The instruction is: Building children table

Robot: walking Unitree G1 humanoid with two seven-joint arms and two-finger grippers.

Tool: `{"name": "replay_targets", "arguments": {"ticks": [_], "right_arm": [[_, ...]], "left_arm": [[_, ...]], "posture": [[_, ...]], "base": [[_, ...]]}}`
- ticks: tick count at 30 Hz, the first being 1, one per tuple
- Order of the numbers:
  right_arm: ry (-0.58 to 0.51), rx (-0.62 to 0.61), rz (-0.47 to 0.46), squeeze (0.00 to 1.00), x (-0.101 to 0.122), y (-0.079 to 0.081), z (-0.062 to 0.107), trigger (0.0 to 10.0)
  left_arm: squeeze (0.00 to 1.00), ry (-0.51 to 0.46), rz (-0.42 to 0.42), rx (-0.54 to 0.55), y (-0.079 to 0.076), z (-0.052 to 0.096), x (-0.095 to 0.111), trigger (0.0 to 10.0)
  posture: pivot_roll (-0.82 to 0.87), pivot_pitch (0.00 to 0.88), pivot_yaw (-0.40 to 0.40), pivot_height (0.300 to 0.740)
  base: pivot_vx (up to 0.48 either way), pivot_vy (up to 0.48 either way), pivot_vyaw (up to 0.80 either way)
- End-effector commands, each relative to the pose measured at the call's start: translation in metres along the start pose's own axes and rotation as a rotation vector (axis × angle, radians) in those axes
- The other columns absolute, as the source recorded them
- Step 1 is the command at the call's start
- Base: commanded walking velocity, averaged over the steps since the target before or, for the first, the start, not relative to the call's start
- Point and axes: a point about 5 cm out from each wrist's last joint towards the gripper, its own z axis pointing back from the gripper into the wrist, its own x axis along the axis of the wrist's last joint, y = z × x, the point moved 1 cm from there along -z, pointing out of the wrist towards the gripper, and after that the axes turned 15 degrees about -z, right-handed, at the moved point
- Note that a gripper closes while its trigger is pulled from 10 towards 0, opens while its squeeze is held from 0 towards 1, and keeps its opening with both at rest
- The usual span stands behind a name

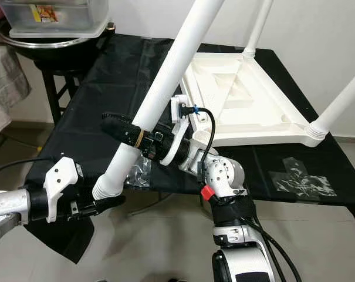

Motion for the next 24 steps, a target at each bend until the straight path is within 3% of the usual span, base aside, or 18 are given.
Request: {"name": "replay_targets", "arguments": {"ticks": [1, 17, 18, 24], "right_arm": [[0.028, -0.006, 0.015, 0.00, -0.005, -0.001, -0.001, 10.0], [0.038, 0.001, 0.076, 0.00, -0.004, 0.001, -0.007, 10.0], [0.034, -0.003, 0.077, 0.00, -0.003, 0.001, -0.007, 0.0], [0.032, 0.012, 0.073, 0.00, -0.003, 0.002, -0.008, 0.0]], "left_arm": [[0.00, 0.006, -0.018, -0.027, 0.000, 0.000, 0.001, 10.0], [0.00, 0.005, -0.009, -0.080, -0.009, -0.001, -0.001, 10.0], [0.00, 0.005, -0.009, -0.080, -0.009, -0.001, -0.001, 10.0], [0.00, 0.006, -0.021, -0.073, -0.005, -0.001, 0.000, 10.0]], "posture": [[0.09, 0.105, -0.070, 0.740], [0.09, 0.099, -0.064, 0.740], [0.09, 0.100, -0.067, 0.740], [0.09, 0.103, -0.066, 0.740]], "base": [[0.000, 0.000, 0.00], [0.000, 0.000, 0.00], [0.000, 0.000, 0.00], [0.000, 0.000, 0.00]]}}
